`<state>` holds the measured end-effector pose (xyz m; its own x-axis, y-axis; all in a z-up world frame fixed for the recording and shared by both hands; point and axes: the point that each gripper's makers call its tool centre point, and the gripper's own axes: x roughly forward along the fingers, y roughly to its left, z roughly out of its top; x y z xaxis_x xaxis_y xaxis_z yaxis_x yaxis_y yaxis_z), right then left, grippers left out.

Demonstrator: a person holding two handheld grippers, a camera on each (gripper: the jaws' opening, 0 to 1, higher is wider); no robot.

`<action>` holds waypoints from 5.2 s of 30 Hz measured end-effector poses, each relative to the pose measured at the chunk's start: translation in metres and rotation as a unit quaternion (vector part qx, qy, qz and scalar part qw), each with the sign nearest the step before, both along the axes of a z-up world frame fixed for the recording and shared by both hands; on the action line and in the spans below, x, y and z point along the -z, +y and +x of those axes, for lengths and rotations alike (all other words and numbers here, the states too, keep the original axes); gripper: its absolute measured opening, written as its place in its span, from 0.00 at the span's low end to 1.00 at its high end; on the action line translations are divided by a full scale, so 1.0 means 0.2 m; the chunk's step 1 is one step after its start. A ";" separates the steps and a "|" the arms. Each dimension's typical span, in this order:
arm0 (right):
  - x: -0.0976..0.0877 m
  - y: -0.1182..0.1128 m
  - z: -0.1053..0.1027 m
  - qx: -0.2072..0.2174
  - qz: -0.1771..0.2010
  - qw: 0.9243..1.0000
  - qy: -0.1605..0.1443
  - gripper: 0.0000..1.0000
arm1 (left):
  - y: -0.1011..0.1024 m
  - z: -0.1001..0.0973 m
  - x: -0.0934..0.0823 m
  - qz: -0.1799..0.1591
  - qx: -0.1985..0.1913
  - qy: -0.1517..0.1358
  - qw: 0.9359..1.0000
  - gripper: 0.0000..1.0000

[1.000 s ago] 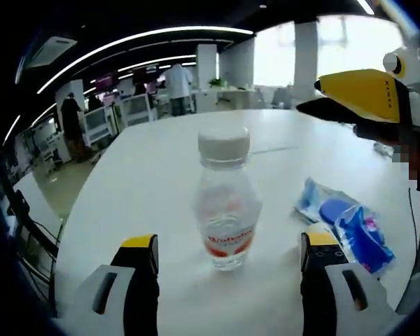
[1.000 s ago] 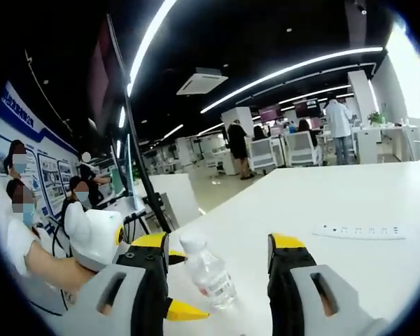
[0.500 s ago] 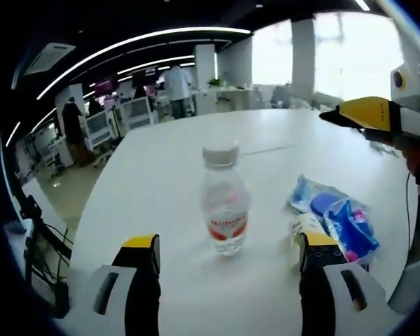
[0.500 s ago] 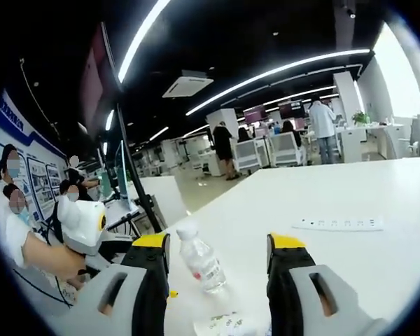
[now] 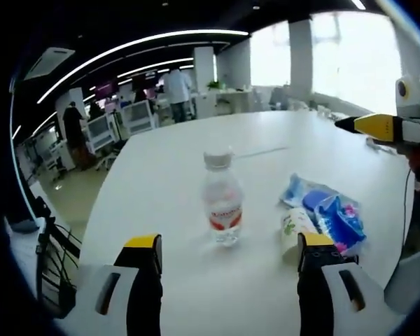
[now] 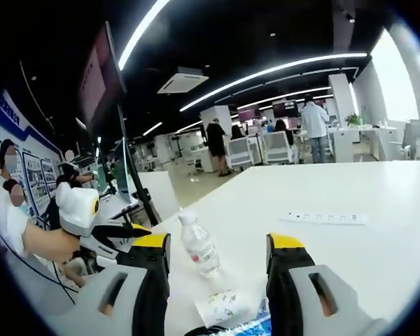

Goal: Arrange the tabletop items into an orderly group along one side of the table until the central work area is clear of visible clutter.

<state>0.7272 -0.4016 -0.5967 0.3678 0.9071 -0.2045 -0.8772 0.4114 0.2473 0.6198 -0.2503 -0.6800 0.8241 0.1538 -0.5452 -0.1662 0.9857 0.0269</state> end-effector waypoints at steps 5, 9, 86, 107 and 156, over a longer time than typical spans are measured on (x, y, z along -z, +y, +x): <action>0.01 -0.09 -0.02 0.010 -0.004 1.000 0.001 0.52 | 0.00 -0.04 0.00 0.002 0.004 0.000 1.000 0.76; 0.03 -0.15 -0.01 0.018 -0.010 1.000 0.006 0.52 | -0.02 -0.08 0.00 0.000 0.007 0.002 1.000 0.76; 0.60 0.09 -0.19 -0.407 -0.300 0.818 -0.274 0.46 | -0.26 -0.39 0.07 -0.165 -0.002 0.009 0.986 0.68; 0.76 0.17 -0.20 -0.554 -0.331 0.687 -0.335 0.43 | -0.23 -0.41 0.14 -0.194 -0.030 0.016 0.980 0.67; 0.79 0.17 -0.26 -0.451 -0.258 0.813 -0.263 0.31 | -0.30 -0.31 0.14 -0.215 -0.008 0.008 0.977 0.67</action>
<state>0.6762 -0.3686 -0.7547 -0.2400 0.6997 -0.6729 -0.8082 -0.5280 -0.2608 0.5579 -0.3108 -0.7075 0.8139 -0.0785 -0.5756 -0.1852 0.9041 -0.3852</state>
